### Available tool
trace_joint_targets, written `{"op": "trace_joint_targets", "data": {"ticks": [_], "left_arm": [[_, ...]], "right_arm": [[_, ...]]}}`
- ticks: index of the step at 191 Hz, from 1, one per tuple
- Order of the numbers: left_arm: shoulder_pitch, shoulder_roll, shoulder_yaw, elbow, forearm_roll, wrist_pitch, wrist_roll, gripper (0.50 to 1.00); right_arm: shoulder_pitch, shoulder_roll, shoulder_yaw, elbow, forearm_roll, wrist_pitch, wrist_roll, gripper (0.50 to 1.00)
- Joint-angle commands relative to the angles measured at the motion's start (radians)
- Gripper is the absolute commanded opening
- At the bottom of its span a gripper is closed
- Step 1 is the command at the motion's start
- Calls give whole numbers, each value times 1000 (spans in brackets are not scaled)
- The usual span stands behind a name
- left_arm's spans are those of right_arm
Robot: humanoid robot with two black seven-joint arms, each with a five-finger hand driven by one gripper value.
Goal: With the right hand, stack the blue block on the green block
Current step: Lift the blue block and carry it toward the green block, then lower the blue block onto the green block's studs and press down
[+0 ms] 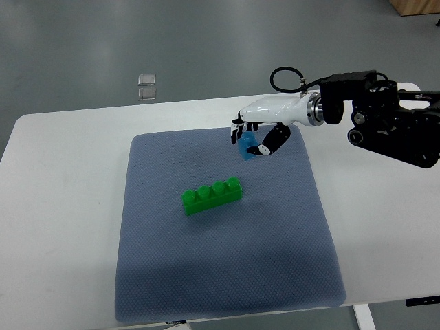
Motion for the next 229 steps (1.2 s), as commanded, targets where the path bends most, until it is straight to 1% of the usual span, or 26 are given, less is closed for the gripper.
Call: {"op": "trace_joint_targets", "data": {"ticks": [1,11,48,57,76,79,89,90,112,138,164,184,192,193,229], "left_arm": [[0,0,-2,-1,1,0,0,1000],[0,0,-3,-1,1,0,0,1000],[0,0,-3,-1,1,0,0,1000],[0,0,-2,-2,-1,0,0,1000],[0,0,-2,-2,1,0,0,1000],[0,0,-2,-2,-1,0,0,1000],[0,0,-2,-2,-1,0,0,1000],[0,0,-3,-2,-1,0,0,1000],[0,0,-2,-1,1,0,0,1000],[0,0,-3,-1,-1,0,0,1000],[0,0,-3,2,1,0,0,1000],[0,0,-3,4,1,0,0,1000],[0,0,-3,4,1,0,0,1000],[0,0,-2,4,1,0,0,1000],[0,0,-2,5,-1,0,0,1000]], "right_arm": [[2,-7,3,61,8,-3,-18,580],[1,-4,5,61,14,-5,-27,580],[-2,1,6,69,28,-15,-29,578],[-11,13,25,69,29,-24,-41,578],[-13,22,28,69,29,-34,-44,578],[-16,31,28,67,34,-37,-58,580],[-16,31,28,67,34,-37,-58,580],[-27,33,29,65,38,-37,-68,580],[-37,41,33,65,52,-37,-82,580],[-56,44,34,67,112,-38,-122,582],[-82,56,48,69,128,-40,-133,582],[-105,67,65,69,132,-40,-160,586],[-105,67,65,69,132,-40,-160,586],[-111,71,65,69,137,-40,-171,586],[-114,81,75,69,155,-51,-171,588]]}}
